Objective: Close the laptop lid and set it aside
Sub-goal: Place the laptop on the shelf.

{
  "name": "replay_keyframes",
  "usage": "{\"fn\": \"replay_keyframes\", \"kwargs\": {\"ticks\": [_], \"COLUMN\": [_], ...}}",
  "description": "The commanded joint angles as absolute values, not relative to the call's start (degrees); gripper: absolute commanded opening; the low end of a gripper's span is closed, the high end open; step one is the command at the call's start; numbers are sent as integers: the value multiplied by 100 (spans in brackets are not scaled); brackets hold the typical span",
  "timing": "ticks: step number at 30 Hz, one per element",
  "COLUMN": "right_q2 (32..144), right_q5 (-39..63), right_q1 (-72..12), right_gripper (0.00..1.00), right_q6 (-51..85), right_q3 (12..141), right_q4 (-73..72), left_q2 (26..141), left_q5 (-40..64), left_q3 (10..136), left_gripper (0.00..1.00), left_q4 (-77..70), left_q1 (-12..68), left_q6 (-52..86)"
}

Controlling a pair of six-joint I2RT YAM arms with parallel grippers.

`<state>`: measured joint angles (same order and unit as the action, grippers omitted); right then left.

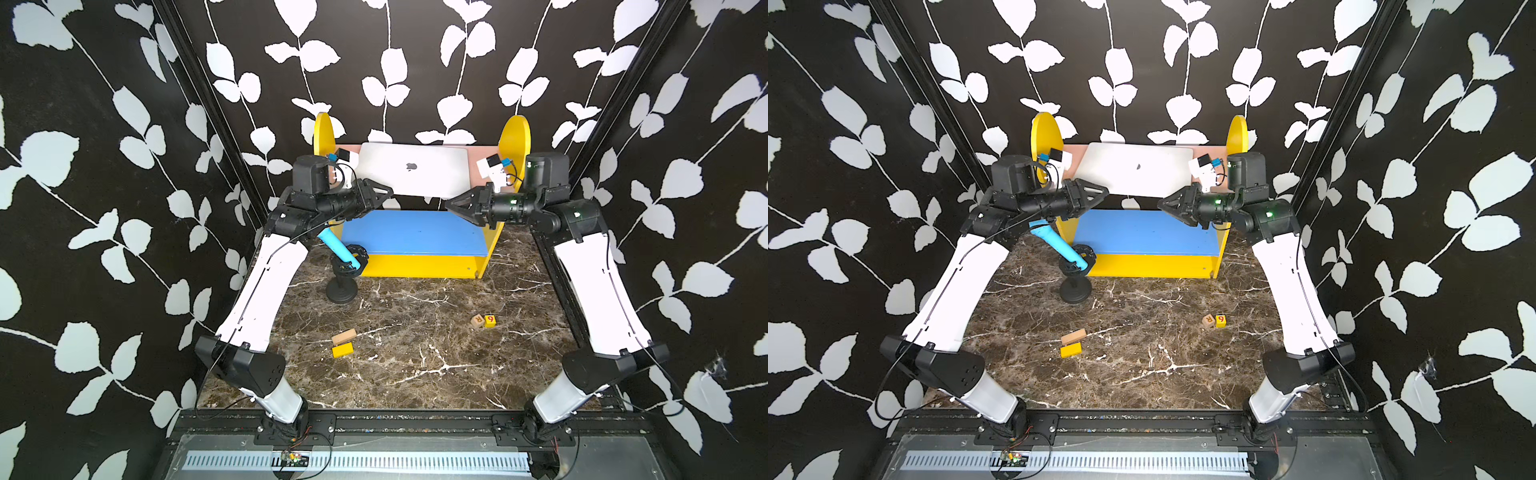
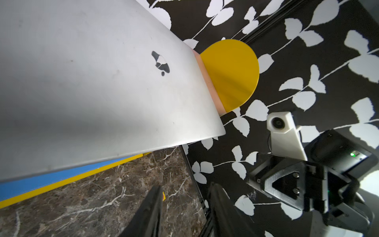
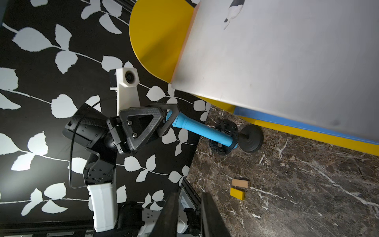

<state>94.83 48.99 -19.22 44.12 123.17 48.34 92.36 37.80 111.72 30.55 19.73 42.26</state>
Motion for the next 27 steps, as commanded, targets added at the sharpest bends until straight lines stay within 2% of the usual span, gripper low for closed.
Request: {"fn": "replay_keyframes", "kwargs": {"ticks": [1, 6, 12, 27], "right_q2": [9690, 10022, 10406, 11194], "right_q5": [4789, 4585, 4289, 3725], "right_q1": [-2084, -2268, -2368, -2348], "right_gripper": [17, 11, 8, 8], "right_q6": [4076, 3861, 3673, 3510], "right_q3": [12543, 12917, 13398, 14413], "right_q4": [5015, 5348, 5749, 6220], "left_q2": [9124, 9302, 9546, 10062], "left_q5": [4034, 4120, 4220, 4235], "left_q3": [11254, 11475, 11623, 11975], "left_gripper": [28, 0, 0, 0], "left_q4": [3116, 3379, 3536, 3765], "left_q1": [1918, 1894, 1834, 1727], "left_q6": [4053, 3830, 3675, 3452]}}
